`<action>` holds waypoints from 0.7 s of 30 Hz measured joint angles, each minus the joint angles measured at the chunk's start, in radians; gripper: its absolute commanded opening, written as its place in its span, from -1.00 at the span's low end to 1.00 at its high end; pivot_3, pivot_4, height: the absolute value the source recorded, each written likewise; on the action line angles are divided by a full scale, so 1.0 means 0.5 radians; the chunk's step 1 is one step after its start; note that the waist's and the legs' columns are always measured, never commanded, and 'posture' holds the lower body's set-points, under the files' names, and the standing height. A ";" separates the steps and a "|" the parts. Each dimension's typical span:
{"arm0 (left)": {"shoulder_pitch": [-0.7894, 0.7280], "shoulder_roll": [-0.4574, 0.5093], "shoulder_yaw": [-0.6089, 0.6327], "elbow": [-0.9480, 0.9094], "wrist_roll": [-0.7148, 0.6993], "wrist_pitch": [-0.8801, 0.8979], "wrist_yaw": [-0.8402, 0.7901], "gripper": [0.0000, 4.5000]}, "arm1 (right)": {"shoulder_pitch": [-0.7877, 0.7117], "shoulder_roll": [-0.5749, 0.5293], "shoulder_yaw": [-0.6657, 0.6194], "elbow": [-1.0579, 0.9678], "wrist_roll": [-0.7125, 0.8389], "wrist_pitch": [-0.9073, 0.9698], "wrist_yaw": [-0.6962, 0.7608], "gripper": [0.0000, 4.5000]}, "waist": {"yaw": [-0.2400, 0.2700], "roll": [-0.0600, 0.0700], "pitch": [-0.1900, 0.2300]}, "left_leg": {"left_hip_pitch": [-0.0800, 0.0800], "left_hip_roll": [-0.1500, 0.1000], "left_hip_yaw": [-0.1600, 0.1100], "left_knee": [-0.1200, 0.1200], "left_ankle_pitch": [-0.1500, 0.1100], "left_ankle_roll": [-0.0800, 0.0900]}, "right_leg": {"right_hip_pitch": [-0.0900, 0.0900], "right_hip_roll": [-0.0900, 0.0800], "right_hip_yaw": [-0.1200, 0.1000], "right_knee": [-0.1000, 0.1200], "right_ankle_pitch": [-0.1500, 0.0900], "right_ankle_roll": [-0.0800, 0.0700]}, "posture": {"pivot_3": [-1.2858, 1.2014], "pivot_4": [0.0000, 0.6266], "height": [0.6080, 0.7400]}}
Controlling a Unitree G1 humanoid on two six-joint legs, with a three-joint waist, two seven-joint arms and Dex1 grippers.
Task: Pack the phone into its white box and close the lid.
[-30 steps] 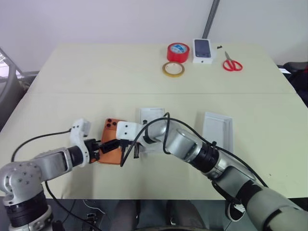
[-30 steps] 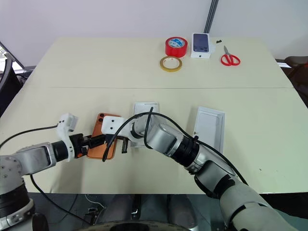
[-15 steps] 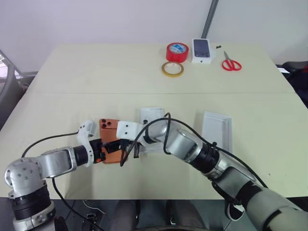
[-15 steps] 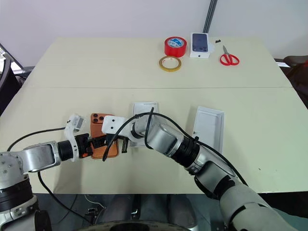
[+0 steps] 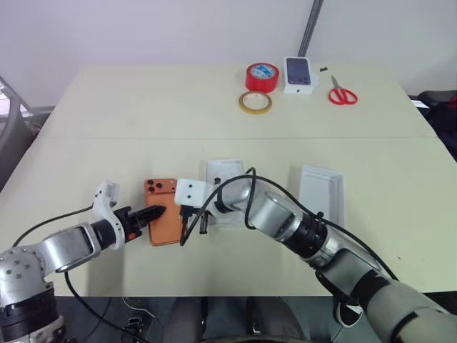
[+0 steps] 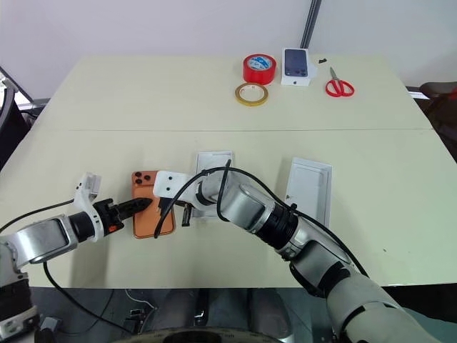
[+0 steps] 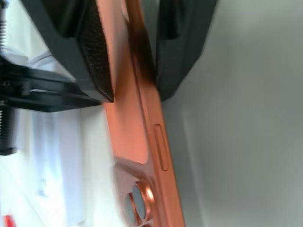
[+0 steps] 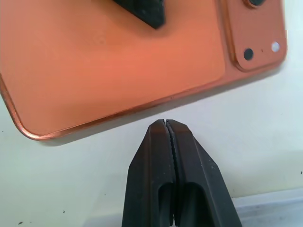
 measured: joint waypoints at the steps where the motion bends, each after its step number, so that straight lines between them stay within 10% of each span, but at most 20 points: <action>1: 0.020 0.014 -0.017 0.005 -0.042 -0.035 0.023 -0.33 | 0.000 -0.011 -0.001 -0.011 0.000 0.006 0.000 -1.00 | 0.001 0.000 0.000 | 0.000 0.000 0.000 0.000 -0.001 0.001 | -0.002 0.000 0.000 -0.001 0.000 0.000 | 0.03 -0.52 1.00; 4: 0.070 0.040 -0.056 0.016 -0.150 -0.135 0.081 -0.33 | 0.000 -0.044 -0.011 -0.062 0.001 0.027 0.000 -1.00 | 0.000 0.000 0.000 | 0.000 0.000 0.000 0.000 -0.002 0.003 | -0.004 -0.001 0.000 -0.001 0.000 0.000 | 0.03 -0.52 1.00; 8: 0.095 0.087 -0.115 0.008 -0.366 -0.293 0.116 -0.95 | 0.015 -0.126 -0.115 -0.192 0.018 0.079 -0.001 -1.00 | 0.008 -0.001 0.001 | -0.001 0.000 -0.001 -0.001 -0.002 0.004 | -0.004 -0.001 -0.001 -0.002 0.000 0.000 | 0.03 -0.52 1.00; 21: -0.250 0.177 -0.443 -0.028 -0.642 -0.759 0.336 -0.98 | 0.414 -0.567 -1.020 -0.856 0.420 0.003 0.111 -1.00 | 0.021 -0.005 0.005 | -0.003 0.000 -0.001 -0.002 -0.003 0.005 | 0.007 -0.001 -0.002 -0.007 0.000 -0.001 | 0.03 -0.52 1.00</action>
